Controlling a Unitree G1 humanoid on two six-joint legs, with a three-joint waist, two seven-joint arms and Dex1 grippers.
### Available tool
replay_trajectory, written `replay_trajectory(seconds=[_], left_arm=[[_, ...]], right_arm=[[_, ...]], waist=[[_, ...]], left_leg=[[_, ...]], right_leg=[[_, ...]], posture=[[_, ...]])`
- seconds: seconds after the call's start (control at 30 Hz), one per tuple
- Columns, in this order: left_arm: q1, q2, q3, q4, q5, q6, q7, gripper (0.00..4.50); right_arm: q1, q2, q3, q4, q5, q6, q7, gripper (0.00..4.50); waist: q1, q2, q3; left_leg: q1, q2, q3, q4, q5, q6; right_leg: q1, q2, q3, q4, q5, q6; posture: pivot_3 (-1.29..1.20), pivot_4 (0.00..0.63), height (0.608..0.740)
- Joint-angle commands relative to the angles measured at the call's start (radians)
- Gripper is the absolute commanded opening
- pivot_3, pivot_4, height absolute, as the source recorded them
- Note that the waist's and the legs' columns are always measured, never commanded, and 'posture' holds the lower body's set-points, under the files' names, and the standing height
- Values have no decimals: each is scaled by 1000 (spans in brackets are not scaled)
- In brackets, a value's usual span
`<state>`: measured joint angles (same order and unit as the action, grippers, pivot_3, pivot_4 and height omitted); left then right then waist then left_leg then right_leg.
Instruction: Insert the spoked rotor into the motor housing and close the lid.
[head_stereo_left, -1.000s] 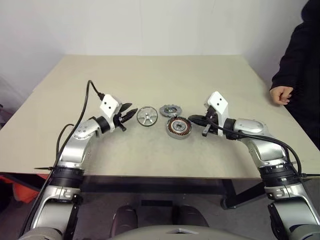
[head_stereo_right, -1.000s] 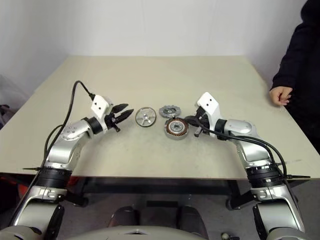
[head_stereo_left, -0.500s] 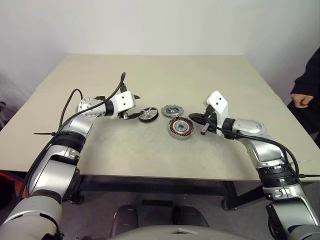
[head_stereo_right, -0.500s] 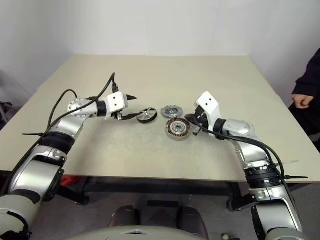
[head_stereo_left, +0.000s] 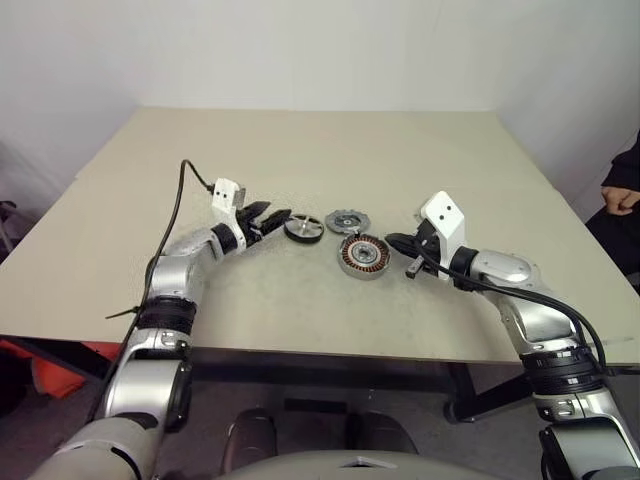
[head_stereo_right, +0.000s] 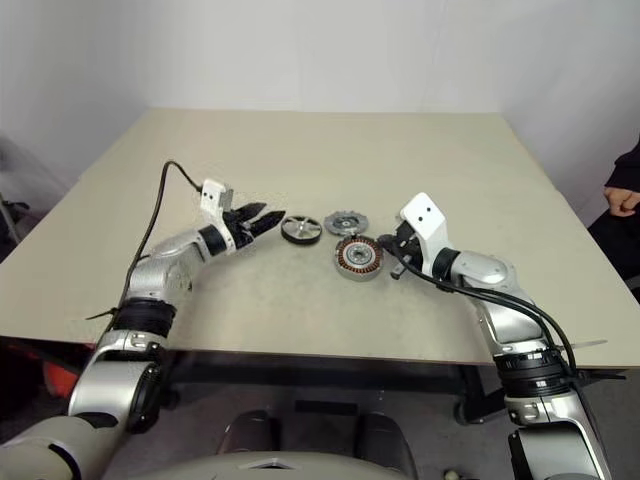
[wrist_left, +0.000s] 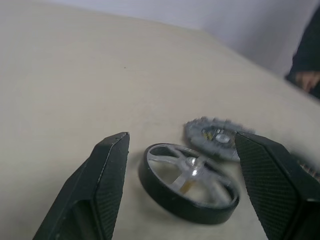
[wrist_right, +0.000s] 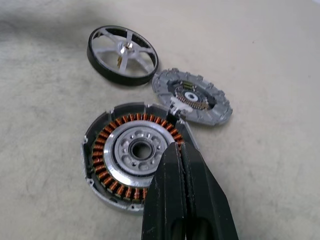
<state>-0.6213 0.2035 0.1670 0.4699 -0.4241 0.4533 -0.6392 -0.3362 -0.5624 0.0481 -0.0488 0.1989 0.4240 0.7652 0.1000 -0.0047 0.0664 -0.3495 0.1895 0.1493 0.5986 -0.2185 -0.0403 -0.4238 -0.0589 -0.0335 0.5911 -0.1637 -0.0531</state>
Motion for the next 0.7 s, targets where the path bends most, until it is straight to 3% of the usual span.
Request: replay_trajectory(seconds=[0.03,0.3,0.7], left_arm=[[-25,-41,83,-81,-99,109,113,3503],[-3,-129,208,-104,-208,269,354,3503],[-38,-166,253,-48,-293,448,433,3503]], right_arm=[[-46,-11,-13,-10,7,-9,10,0],[-71,-5,-8,17,-4,-16,13,0],[-91,8,-11,34,-14,-26,5,0]], waist=[[-1,0,0],[-1,0,0],[-1,0,0]], left_leg=[[0,0,0,0,0,0],[-1,-1,0,0,0,1],[-1,-1,0,0,-1,2]], right_leg=[[0,0,0,0,-1,1],[0,0,-2,-2,-2,3],[0,0,-3,-3,-2,4]], posture=[[0,0,740],[0,0,740],[0,0,740]])
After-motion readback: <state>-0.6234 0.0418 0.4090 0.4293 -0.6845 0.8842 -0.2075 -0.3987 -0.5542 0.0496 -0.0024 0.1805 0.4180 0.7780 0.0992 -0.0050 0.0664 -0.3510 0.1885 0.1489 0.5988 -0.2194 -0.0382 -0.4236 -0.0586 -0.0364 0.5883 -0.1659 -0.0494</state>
